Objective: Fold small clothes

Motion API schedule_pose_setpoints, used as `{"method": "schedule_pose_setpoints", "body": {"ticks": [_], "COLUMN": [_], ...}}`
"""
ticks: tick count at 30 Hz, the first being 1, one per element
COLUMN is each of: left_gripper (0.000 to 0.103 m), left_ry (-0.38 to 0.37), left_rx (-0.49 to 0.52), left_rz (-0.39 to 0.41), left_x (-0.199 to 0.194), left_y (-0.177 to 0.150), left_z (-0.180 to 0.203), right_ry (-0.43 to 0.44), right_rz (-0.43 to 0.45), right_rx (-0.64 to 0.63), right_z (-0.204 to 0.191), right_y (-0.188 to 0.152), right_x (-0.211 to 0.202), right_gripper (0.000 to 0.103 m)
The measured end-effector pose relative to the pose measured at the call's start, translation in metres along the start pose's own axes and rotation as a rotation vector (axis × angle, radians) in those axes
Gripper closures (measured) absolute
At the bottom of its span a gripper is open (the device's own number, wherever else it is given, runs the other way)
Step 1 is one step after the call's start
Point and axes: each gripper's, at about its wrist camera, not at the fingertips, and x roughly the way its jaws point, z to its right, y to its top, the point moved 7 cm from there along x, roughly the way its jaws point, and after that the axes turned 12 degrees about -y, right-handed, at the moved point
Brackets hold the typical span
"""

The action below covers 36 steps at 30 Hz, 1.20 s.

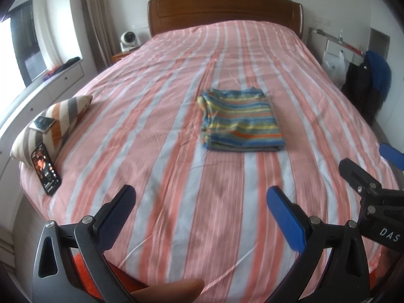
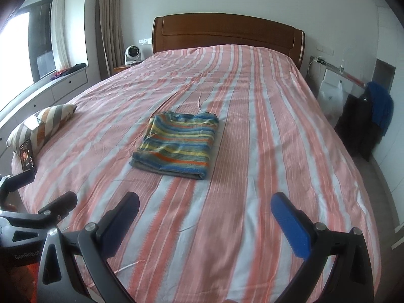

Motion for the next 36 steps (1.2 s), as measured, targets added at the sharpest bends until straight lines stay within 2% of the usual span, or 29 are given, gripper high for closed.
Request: {"method": "schedule_pose_setpoints", "body": {"ticks": [10,30,36], "left_gripper": [0.000,0.000,0.001], "left_ry": [-0.010,-0.008,-0.022], "left_rx": [-0.007,-0.003,-0.015], "left_rz": [-0.009,-0.003,0.026], "left_x": [0.003,0.000,-0.004], "left_y": [-0.001,-0.002,-0.003], "left_z": [0.005,0.012,0.012], "right_ry": [-0.034,-0.007,-0.007], "right_rz": [-0.008,-0.012,-0.014], "right_rx": [0.000,-0.013,-0.012], "right_z": [0.009,0.002,0.001], "right_y": [-0.004,-0.004,-0.004], "right_x": [0.000,-0.002,-0.001], "right_gripper": [0.000,0.000,0.000]}}
